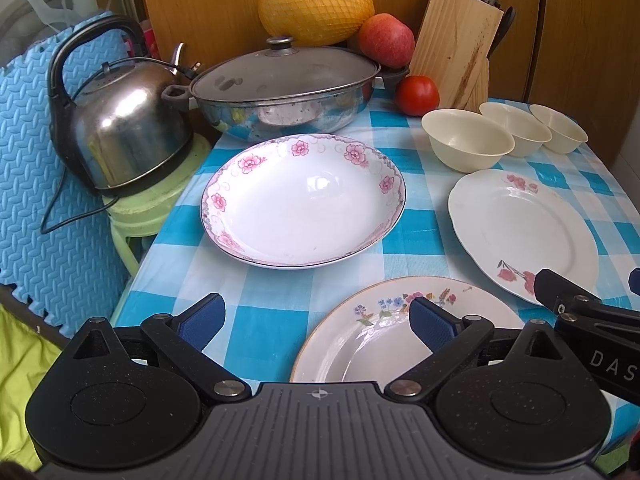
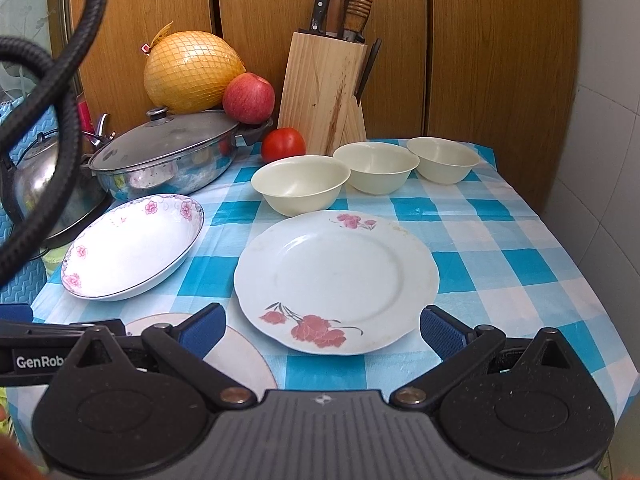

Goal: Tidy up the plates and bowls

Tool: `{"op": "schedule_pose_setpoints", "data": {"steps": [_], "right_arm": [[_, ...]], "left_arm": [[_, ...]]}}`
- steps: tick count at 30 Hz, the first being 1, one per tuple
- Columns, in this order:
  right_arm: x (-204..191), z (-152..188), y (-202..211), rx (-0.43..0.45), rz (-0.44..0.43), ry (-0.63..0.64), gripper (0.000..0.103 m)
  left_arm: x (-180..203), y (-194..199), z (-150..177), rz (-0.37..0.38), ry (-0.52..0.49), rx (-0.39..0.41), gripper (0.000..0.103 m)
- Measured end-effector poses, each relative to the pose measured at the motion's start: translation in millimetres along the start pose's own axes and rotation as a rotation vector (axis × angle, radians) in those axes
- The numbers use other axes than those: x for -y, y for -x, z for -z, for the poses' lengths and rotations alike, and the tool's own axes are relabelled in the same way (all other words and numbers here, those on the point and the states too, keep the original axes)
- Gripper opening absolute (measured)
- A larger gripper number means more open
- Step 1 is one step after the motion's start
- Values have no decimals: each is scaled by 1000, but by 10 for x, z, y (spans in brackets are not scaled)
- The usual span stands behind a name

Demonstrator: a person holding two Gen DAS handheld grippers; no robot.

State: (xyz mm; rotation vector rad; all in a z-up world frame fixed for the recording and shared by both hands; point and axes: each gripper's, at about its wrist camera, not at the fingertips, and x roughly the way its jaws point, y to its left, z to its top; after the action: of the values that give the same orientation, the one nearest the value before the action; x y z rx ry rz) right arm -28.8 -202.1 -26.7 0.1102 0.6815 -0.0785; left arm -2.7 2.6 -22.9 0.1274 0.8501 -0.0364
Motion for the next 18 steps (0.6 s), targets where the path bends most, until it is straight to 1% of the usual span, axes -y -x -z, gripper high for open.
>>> {"op": "schedule_pose_setpoints", "data": {"steps": [18], "right_arm": [[-18, 45, 13, -11, -1, 1, 102]], "left_arm": [[-9, 29, 61, 2, -2, -13, 98]]}}
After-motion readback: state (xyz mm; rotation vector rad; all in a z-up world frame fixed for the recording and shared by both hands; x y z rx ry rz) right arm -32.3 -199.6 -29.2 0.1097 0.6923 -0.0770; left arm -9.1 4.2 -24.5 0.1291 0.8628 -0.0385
